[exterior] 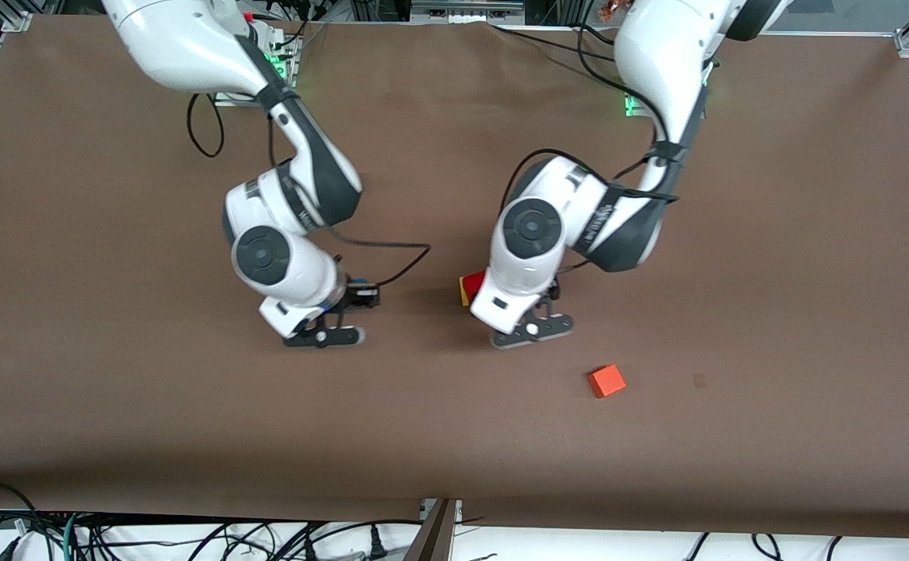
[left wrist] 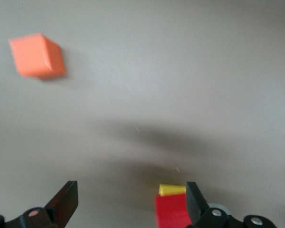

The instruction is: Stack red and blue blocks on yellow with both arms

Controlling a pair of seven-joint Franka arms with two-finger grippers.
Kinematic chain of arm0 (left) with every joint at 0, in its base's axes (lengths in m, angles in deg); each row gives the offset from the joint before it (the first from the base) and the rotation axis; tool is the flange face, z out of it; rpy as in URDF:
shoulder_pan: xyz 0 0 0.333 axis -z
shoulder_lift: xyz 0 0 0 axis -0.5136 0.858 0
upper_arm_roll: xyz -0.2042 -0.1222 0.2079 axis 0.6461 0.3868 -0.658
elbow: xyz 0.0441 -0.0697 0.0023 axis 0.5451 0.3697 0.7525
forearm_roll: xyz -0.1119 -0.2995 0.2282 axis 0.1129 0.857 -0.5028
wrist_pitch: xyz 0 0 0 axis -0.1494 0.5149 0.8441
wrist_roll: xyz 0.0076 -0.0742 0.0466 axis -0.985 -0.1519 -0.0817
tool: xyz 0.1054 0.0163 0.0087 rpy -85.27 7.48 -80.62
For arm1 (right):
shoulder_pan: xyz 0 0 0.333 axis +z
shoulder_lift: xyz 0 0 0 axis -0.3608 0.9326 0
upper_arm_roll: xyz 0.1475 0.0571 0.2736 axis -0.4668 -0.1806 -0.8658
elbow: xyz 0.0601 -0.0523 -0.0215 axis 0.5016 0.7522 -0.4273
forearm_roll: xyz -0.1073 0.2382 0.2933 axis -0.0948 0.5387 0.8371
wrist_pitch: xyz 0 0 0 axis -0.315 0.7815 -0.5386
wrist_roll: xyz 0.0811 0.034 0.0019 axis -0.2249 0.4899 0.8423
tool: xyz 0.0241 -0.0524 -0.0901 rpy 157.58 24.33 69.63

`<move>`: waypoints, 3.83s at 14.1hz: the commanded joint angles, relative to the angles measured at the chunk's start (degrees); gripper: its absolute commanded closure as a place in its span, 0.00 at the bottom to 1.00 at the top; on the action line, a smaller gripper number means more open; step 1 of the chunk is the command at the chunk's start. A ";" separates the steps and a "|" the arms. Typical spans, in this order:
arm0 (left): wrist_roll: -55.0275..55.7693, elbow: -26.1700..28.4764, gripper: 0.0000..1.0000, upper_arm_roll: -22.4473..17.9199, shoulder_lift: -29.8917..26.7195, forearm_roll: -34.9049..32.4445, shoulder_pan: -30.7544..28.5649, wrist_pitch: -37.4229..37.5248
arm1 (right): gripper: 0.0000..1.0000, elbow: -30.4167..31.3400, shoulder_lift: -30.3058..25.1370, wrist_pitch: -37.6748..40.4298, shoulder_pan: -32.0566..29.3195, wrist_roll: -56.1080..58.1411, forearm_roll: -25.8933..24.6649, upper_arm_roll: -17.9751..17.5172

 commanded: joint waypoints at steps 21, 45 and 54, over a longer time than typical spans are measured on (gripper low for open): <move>-40.28 0.12 0.00 0.33 -17.63 0.55 -27.20 20.86 | 0.70 -8.44 8.25 -15.66 16.59 -26.76 -8.06 1.32; -40.80 21.74 0.00 3.32 -32.83 0.11 -32.91 15.94 | 0.00 -7.83 -4.29 1.44 9.48 -13.69 -1.87 1.75; -40.45 17.61 0.00 2.97 -30.90 -0.32 -32.56 16.64 | 0.00 6.22 -30.75 25.64 3.23 7.66 2.29 11.40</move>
